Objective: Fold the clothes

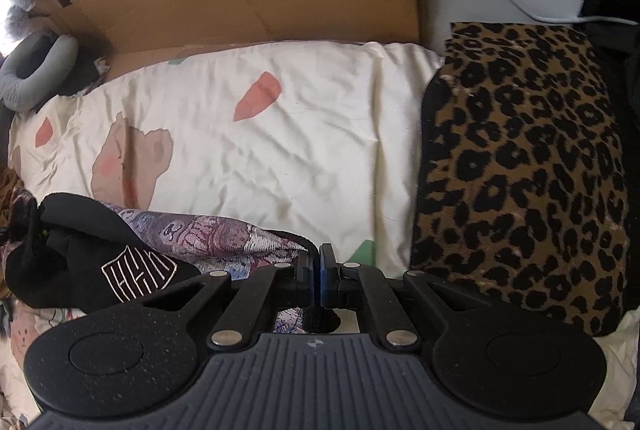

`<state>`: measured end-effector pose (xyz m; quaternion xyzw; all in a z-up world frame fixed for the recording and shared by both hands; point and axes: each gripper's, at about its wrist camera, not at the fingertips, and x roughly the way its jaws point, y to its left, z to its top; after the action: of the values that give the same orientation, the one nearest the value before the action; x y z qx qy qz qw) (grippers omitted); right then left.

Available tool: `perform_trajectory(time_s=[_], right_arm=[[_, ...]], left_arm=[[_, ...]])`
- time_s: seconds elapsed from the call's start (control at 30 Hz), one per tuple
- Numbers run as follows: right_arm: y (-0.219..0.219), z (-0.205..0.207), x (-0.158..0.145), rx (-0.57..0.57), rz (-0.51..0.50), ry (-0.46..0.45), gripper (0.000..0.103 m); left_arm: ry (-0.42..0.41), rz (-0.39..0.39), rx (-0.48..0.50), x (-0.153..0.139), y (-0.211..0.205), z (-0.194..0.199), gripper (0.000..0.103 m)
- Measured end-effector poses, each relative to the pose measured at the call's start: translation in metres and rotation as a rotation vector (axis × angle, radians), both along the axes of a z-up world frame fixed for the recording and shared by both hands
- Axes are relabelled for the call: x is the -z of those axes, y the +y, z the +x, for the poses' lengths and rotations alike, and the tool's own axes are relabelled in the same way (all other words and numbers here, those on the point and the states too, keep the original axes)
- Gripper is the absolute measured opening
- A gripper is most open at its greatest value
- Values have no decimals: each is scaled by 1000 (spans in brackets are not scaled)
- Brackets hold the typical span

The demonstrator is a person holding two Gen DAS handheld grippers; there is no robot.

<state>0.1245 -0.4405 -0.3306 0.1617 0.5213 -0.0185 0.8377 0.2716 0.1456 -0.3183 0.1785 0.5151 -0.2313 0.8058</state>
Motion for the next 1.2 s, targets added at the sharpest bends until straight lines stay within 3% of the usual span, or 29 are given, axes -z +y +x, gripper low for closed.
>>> perform_trajectory(time_s=[0.43,0.77,1.2], right_arm=[[-51,-54,-12,116,-22,3,0],[-77,-99,-5,176,-9,49,0],[-78,-120,14,177,15,108,0]], left_arm=[[-33,-85,-62,-56,-5,-40,2],[61,-60,-159,-47,27,-86,2],[171,-20,-217,-25,60,-132,2]])
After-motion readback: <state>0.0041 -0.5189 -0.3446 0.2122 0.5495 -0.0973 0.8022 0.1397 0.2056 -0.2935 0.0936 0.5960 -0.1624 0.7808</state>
